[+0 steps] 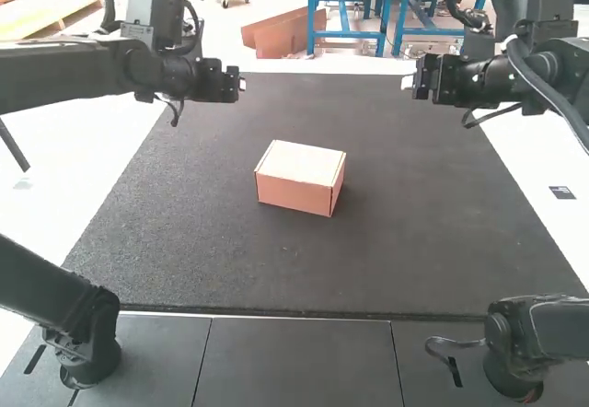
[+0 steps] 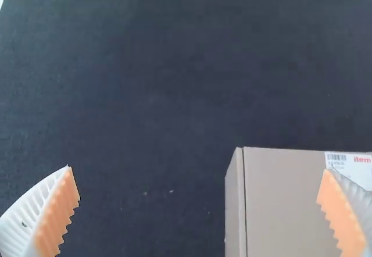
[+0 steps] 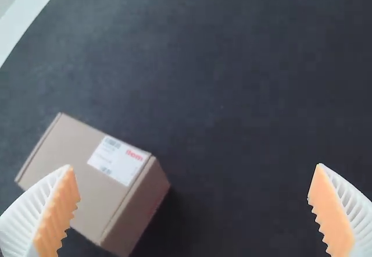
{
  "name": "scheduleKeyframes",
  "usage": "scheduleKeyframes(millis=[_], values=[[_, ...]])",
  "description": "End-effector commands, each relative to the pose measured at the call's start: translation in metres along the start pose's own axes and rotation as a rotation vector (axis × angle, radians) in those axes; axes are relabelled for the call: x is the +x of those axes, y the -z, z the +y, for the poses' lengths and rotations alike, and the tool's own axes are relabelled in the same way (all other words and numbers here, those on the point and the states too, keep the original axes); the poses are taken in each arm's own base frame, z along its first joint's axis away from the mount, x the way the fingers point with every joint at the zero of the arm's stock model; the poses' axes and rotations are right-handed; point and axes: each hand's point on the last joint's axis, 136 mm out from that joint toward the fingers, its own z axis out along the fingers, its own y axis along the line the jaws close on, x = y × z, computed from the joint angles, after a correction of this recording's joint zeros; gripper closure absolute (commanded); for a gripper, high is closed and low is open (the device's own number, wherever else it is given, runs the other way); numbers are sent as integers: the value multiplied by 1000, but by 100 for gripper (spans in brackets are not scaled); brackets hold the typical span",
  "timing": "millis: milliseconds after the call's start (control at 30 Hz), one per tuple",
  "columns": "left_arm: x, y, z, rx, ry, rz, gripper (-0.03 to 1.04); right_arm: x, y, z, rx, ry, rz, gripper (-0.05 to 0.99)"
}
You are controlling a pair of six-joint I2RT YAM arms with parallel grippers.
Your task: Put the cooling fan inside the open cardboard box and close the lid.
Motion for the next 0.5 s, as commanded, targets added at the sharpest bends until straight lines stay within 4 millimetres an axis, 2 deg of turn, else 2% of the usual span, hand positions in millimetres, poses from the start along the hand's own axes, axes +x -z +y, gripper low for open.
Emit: scheduleKeyframes(millis=[0, 233, 333, 367, 467], values=[[-14, 26, 8, 1, 21, -126, 4, -7, 14, -12, 41, 1, -58, 3], [19, 46, 13, 29, 44, -152, 4, 4, 19, -23, 82, -17, -83, 3], [24, 58, 13, 35, 45, -203, 4, 19, 18, -28, 100, -39, -65, 3], [26, 62, 13, 38, 44, -214, 4, 25, 19, -36, 146, -52, -66, 3], [28, 73, 15, 40, 47, -265, 4, 15, 22, -40, 161, -58, -149, 3]])
